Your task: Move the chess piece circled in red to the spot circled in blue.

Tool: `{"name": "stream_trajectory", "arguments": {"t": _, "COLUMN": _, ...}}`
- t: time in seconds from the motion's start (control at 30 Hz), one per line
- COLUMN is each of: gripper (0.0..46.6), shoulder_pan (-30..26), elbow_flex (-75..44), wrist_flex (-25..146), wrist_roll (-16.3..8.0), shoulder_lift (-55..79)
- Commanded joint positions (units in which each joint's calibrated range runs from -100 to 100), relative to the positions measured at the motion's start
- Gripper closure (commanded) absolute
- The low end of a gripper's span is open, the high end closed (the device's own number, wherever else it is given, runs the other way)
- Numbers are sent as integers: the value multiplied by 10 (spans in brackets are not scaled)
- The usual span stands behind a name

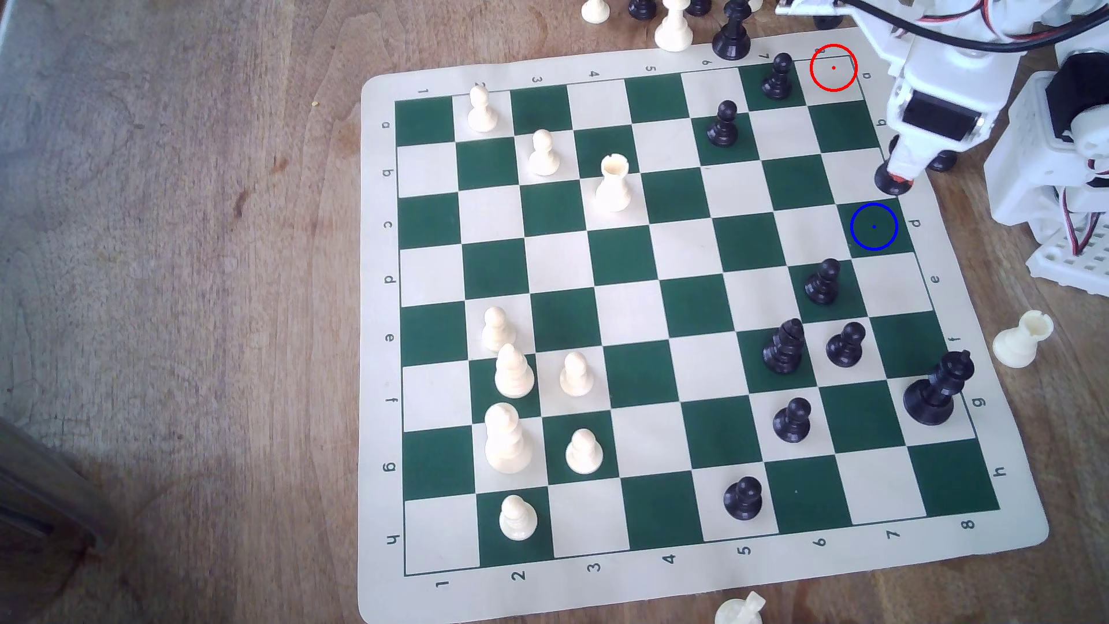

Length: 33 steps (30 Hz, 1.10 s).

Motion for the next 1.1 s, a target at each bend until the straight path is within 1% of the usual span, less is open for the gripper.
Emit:
{"name": "stream_trajectory", "arguments": {"t": 0.0, "gripper": 464, "shoulder_pan": -48, "elbow_flex": -5, "wrist_flex": -27, "wrist_roll": -15, "shoulder_lift": 2}}
{"name": "stream_trajectory", "arguments": {"t": 0.1, "gripper": 464, "shoulder_pan": -69, "elbow_flex": -4, "wrist_flex": -36, "wrist_roll": -23, "shoulder_lift": 7}}
{"name": "stream_trajectory", "arguments": {"t": 0.33, "gripper": 464, "shoulder_pan": -103, "elbow_flex": 44, "wrist_flex": -92, "wrist_roll": -28, "shoulder_lift": 37}}
{"name": "stream_trajectory", "arguments": {"t": 0.7, "gripper": 464, "shoulder_pan": -94, "elbow_flex": 63, "wrist_flex": -122, "wrist_roll": -21, "shoulder_lift": 52}}
{"name": "stream_trajectory", "arguments": {"t": 0.93, "gripper": 464, "shoulder_pan": -64, "elbow_flex": 71, "wrist_flex": -115, "wrist_roll": 3, "shoulder_lift": 46}}
{"name": "stream_trajectory", "arguments": {"t": 1.07, "gripper": 464, "shoulder_pan": -62, "elbow_flex": 75, "wrist_flex": -115, "wrist_roll": 5, "shoulder_lift": 45}}
